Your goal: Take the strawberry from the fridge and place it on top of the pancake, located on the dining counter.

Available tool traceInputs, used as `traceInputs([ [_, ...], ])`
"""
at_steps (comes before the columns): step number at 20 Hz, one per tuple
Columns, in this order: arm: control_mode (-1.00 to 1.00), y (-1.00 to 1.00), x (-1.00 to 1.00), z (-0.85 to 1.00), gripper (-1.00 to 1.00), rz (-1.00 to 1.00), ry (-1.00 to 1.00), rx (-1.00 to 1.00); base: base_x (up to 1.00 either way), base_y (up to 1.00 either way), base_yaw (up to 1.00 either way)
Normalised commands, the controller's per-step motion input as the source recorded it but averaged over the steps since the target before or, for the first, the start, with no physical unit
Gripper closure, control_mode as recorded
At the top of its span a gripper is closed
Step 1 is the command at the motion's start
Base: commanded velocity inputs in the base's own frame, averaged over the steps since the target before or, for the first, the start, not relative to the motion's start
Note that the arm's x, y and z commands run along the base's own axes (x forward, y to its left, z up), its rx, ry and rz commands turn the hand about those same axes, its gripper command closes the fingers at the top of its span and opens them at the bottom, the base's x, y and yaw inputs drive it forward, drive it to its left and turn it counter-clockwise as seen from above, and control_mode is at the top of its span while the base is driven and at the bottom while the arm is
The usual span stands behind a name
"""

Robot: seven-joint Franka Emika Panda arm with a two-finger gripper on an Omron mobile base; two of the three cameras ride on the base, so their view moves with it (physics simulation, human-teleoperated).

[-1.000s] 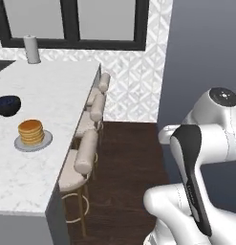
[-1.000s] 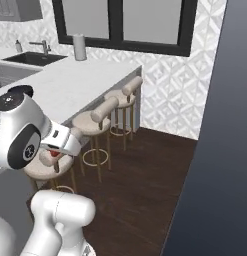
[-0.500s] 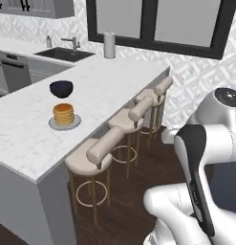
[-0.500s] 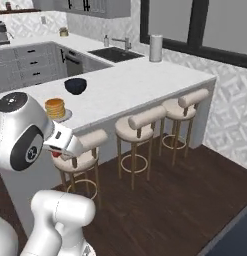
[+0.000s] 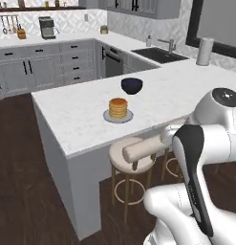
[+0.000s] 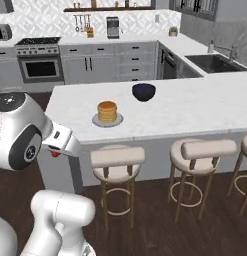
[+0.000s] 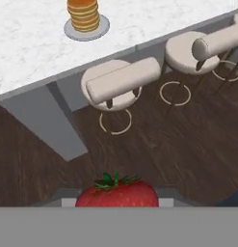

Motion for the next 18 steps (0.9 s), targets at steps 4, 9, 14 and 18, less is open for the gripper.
traceInputs([
  [4, 1.0, 0.0, 0.0, 0.0, 1.0, 0.0, 0.0, 0.0, 0.17, -0.75, 0.72],
  [9, 1.0, 0.0, 0.0, 0.0, 1.0, 0.0, 0.0, 0.0, 0.11, -0.65, 0.45],
  [14, 1.0, 0.0, 0.0, 0.0, 1.0, 0.0, 0.0, 0.0, 0.46, -0.14, -0.03],
  [18, 1.0, 0.0, 0.0, 0.0, 1.0, 0.0, 0.0, 0.0, 0.59, 0.0, -0.09],
])
